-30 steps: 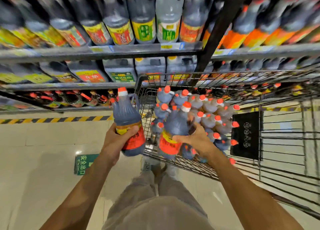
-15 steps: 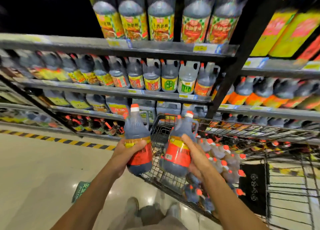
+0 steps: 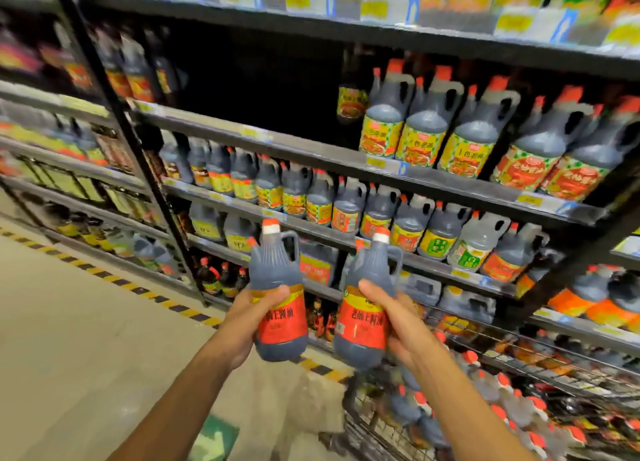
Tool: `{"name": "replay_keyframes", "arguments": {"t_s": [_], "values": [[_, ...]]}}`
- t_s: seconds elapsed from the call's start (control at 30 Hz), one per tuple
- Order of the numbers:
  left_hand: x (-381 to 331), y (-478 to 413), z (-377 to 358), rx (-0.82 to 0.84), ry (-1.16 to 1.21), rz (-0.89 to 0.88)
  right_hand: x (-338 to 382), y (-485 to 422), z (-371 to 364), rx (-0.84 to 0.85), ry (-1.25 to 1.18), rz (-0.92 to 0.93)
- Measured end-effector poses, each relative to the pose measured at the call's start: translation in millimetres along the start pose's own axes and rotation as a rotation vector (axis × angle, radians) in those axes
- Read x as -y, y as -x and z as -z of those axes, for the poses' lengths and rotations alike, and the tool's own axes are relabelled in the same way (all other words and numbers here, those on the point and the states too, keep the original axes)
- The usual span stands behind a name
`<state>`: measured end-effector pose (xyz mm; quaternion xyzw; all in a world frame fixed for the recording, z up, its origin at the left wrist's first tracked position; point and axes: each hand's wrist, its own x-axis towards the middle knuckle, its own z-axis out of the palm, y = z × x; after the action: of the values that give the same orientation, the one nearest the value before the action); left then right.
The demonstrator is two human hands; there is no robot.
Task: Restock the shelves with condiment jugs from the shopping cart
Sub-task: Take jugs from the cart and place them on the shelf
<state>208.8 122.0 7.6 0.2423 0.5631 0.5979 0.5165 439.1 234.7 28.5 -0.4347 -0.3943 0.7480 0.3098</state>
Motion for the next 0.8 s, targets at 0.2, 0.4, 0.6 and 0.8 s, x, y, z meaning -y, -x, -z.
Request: {"name": "replay_keyframes", "arguments": {"t_s": [0.2, 0.4, 0.6, 0.8], "values": [[-58, -2, 104, -0.061, 0.005, -0.089, -1, -34, -122, 0.052, 0.044, 0.024], [-104, -12, 180, -0.104, 0.012, -0.146, 6, -64, -210, 0.115, 0.05, 0.089], [-135, -53, 227, -0.136, 0.016, -0.168, 16, -105, -263, 0.141, 0.105, 0.147], [-177, -117, 258, -0.178, -0.094, -0.213, 43, -164, -311, 0.192, 0.136, 0.206]]}}
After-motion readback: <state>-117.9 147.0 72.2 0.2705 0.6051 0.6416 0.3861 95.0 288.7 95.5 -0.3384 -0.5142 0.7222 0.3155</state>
